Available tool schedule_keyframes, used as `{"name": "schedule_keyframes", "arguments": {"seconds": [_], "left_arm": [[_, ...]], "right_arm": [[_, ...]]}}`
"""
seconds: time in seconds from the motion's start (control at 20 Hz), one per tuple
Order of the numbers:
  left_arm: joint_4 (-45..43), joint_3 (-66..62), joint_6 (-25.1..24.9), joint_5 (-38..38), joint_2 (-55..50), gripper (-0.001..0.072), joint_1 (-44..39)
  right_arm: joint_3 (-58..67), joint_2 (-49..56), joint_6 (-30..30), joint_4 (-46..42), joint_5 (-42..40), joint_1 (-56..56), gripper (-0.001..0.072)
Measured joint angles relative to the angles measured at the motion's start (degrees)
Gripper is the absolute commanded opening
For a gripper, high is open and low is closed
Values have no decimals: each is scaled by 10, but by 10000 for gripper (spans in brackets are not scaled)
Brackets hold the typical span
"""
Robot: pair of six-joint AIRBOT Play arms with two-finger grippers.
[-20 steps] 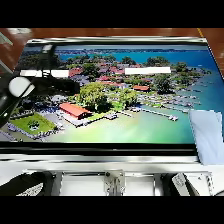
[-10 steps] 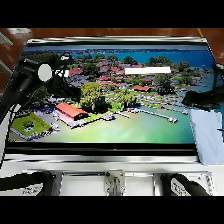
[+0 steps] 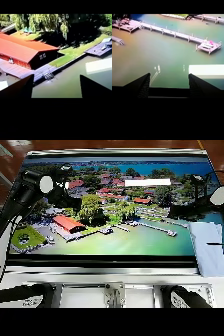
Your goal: Fold the shirts.
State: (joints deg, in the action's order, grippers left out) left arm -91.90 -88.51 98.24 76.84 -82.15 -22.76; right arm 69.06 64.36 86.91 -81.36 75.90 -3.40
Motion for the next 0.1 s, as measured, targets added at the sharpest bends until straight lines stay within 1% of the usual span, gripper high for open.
{"name": "schedule_keyframes", "arguments": {"seconds": [0.1], "left_arm": [[0,0,-4,-5,0,652,0]], "right_arm": [[0,0,0,1,0,2,600]]}}
